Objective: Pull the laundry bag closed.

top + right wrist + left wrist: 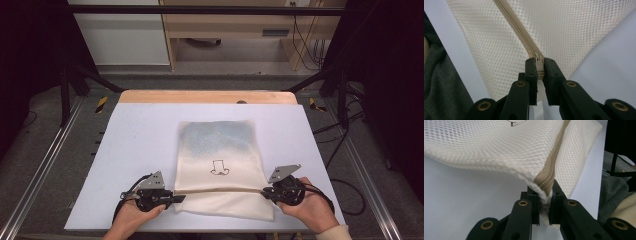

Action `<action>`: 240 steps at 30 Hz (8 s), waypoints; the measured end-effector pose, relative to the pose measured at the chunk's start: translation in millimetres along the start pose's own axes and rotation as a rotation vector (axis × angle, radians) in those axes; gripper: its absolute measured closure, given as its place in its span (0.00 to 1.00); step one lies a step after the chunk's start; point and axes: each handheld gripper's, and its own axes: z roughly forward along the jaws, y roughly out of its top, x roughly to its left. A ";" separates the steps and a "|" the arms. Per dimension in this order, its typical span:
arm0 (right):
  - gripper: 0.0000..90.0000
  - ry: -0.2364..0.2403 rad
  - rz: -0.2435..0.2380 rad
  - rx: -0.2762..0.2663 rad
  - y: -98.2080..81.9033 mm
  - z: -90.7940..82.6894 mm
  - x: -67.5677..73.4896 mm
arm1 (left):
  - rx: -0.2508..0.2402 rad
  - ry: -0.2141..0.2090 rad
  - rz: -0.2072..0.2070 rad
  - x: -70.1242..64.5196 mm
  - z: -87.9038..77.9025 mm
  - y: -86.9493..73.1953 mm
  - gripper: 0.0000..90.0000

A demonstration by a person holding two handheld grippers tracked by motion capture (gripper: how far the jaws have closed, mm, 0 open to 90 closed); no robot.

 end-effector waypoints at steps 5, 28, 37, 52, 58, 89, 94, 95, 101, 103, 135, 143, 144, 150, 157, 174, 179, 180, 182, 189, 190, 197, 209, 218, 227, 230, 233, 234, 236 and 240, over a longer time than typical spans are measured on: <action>0.91 -0.005 0.015 0.000 -2.6 -1.1 -0.9 | 0.000 0.002 -0.003 0.0 -0.4 -0.2 0.92; 0.91 -0.002 0.024 -0.010 -9.3 -2.0 -2.9 | -0.002 0.004 -0.003 -0.6 -0.7 0.4 0.92; 0.91 -0.006 0.029 0.000 -13.4 -0.4 -4.0 | -0.010 0.013 -0.007 0.0 -3.6 0.7 0.92; 0.91 0.003 0.052 -0.015 -19.9 2.4 -4.9 | -0.009 0.008 -0.008 0.1 -2.4 0.0 0.89; 0.88 0.006 0.076 -0.020 -20.4 4.6 -4.7 | -0.005 0.038 -0.020 -2.5 -4.4 1.2 0.72; 0.09 -0.119 0.093 -0.244 16.9 6.7 1.9 | -0.008 0.283 -0.049 0.3 -35.6 2.6 0.07; 0.08 -0.139 0.100 -0.276 21.7 8.3 0.0 | -0.006 0.334 -0.054 3.1 -43.3 0.0 0.06; 0.07 -0.146 0.104 -0.291 23.0 8.8 -1.0 | -0.002 0.351 -0.059 4.1 -45.7 -1.2 0.05; 0.07 -0.157 0.117 -0.296 27.9 13.5 -3.5 | -0.004 0.387 -0.055 5.7 -51.8 -2.6 0.05; 0.07 -0.162 0.123 -0.298 29.6 15.2 -4.1 | -0.004 0.416 -0.053 6.2 -56.1 -3.1 0.05; 0.07 -0.409 0.302 -0.499 25.2 -0.3 -24.7 | -0.014 0.652 -0.080 20.3 -102.2 -23.2 0.04; 0.07 -0.433 0.333 -0.519 15.5 -8.2 -33.8 | -0.027 0.688 -0.112 24.5 -114.4 -32.2 0.04; 0.07 -0.437 0.335 -0.521 14.6 -9.0 -34.6 | -0.031 0.696 -0.117 25.2 -116.0 -33.8 0.04; 0.07 -0.453 0.351 -0.529 9.0 -13.5 -38.9 | -0.033 0.709 -0.115 27.3 -120.9 -37.3 0.04; 0.07 -0.466 0.361 -0.533 1.7 -17.3 -43.8 | -0.041 0.732 -0.116 29.6 -128.5 -43.0 0.04; 0.07 -0.510 0.391 -0.532 -19.9 -24.2 -57.5 | -0.031 0.800 -0.114 35.7 -144.0 -58.8 0.04; 0.07 -0.534 0.401 -0.520 -31.4 -24.5 -63.3 | -0.016 0.802 -0.104 40.0 -145.5 -63.9 0.04; 0.07 -0.538 0.408 -0.517 -33.7 -24.6 -64.3 | -0.017 0.804 -0.106 40.6 -145.6 -65.0 0.04; 0.07 -0.536 0.413 -0.517 -36.0 -24.6 -65.3 | -0.013 0.806 -0.106 42.4 -146.4 -67.3 0.04; 0.07 -0.539 0.440 -0.493 -56.0 -17.4 -74.6 | -0.003 0.830 -0.123 49.9 -153.0 -79.3 0.04; 0.07 -0.539 0.440 -0.493 -56.0 -17.4 -74.6 | -0.003 0.830 -0.123 49.9 -153.0 -79.3 0.04; 0.07 -0.533 0.435 -0.471 -68.3 -6.6 -77.9 | -0.004 0.842 -0.155 55.3 -153.2 -89.2 0.04; 0.08 -0.517 0.432 -0.493 -74.9 7.2 -78.7 | 0.055 0.783 -0.123 65.0 -138.4 -97.5 0.04; 0.08 -0.499 0.419 -0.476 -74.3 14.9 -76.8 | 0.104 0.742 -0.081 70.4 -129.9 -99.6 0.04; 0.08 -0.490 0.425 -0.468 -75.3 18.0 -76.7 | 0.118 0.715 -0.069 74.5 -127.0 -103.4 0.04; 0.08 -0.492 0.418 -0.466 -74.9 18.4 -76.0 | 0.112 0.700 -0.066 77.0 -129.7 -105.1 0.04; 0.08 -0.497 0.405 -0.461 -74.4 19.2 -75.2 | 0.096 0.702 -0.087 77.7 -131.5 -107.2 0.04; 0.08 -0.497 0.405 -0.461 -74.4 19.2 -75.2 | 0.096 0.702 -0.087 77.7 -131.5 -107.2 0.04; 0.08 -0.502 0.398 -0.456 -73.8 19.6 -74.1 | 0.081 0.707 -0.109 77.2 -132.1 -108.6 0.04; 0.08 -0.511 0.381 -0.440 -72.3 21.0 -73.0 | 0.058 0.723 -0.151 75.1 -131.6 -110.1 0.04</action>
